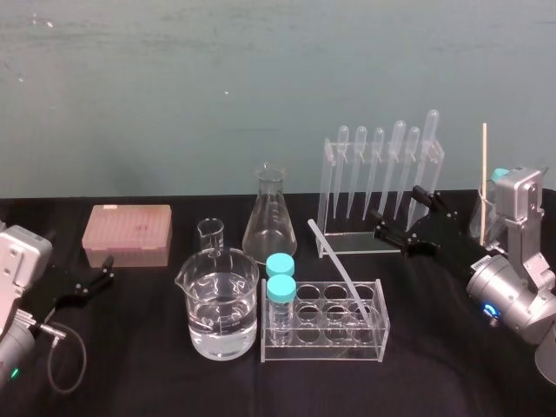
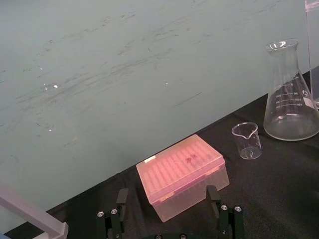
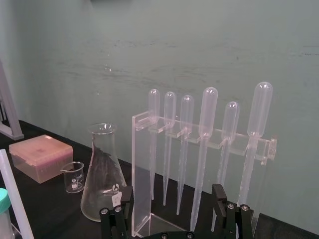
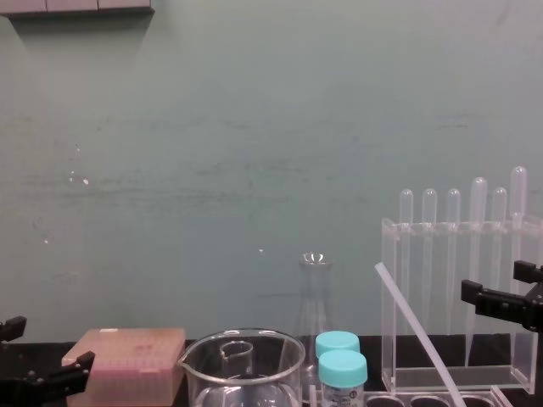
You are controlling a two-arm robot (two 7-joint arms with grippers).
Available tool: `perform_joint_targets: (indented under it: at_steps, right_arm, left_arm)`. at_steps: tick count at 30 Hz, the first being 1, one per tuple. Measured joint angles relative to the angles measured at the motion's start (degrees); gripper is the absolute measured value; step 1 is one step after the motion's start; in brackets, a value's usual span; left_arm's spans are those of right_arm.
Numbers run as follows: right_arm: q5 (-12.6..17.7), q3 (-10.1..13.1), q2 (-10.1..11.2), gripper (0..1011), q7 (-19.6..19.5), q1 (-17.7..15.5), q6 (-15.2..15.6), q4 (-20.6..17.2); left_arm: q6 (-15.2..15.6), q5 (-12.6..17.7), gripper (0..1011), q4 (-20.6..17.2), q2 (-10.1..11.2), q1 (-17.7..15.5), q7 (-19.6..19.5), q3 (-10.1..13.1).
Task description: Pick up the stirring rod with one hand, then place it down.
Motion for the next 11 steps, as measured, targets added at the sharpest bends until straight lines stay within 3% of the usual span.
perform_joint_targets:
  at_steps: [11]
  right_arm:
    - [-0.04, 0.03, 0.00, 1000, 0.02, -0.05, -0.28, -0.06]
  left_arm:
    - [0.00, 0.00, 1000, 0.00, 0.00, 0.00, 0.00, 0.00]
